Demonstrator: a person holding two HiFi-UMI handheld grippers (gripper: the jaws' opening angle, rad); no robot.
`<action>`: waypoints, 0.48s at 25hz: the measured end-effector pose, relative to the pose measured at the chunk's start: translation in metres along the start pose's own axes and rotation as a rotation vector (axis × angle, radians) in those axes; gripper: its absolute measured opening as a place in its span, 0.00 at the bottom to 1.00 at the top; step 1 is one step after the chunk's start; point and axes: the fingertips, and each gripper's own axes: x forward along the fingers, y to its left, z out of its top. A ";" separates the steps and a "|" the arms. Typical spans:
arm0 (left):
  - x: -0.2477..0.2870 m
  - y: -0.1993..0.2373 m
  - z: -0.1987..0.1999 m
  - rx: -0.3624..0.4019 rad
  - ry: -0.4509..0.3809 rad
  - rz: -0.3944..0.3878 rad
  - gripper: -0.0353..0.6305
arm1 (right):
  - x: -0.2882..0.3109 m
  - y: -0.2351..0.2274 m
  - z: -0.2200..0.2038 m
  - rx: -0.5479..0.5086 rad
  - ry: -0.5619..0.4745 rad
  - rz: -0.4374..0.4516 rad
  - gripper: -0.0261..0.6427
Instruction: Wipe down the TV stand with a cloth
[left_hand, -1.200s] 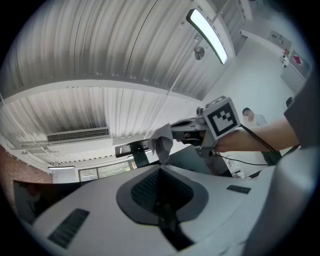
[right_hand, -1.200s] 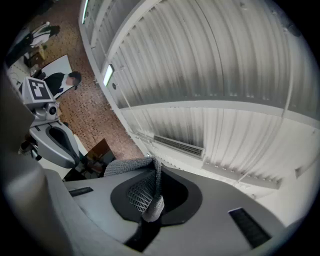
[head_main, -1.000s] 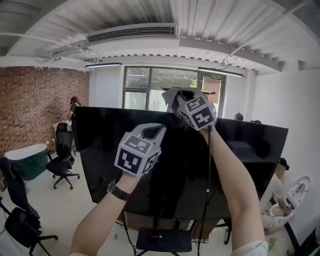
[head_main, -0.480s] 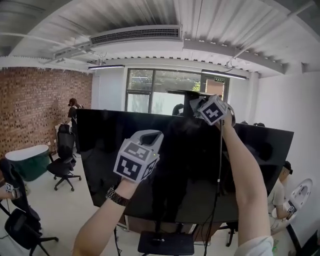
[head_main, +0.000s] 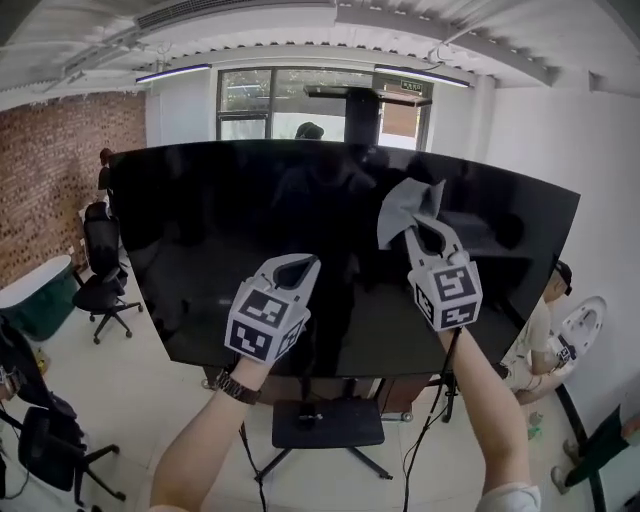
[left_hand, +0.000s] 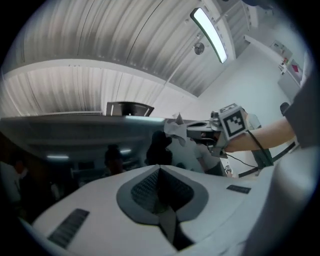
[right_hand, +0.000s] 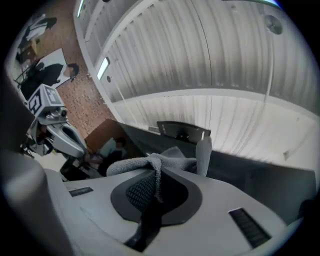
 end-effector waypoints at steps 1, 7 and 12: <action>-0.005 -0.007 -0.029 0.000 0.025 -0.007 0.09 | -0.015 0.033 -0.026 0.045 0.004 0.010 0.05; -0.045 -0.067 -0.259 -0.075 0.091 -0.041 0.09 | -0.077 0.243 -0.217 0.205 0.091 0.067 0.05; -0.075 -0.137 -0.467 -0.151 0.067 -0.032 0.09 | -0.135 0.385 -0.379 0.281 0.112 0.096 0.05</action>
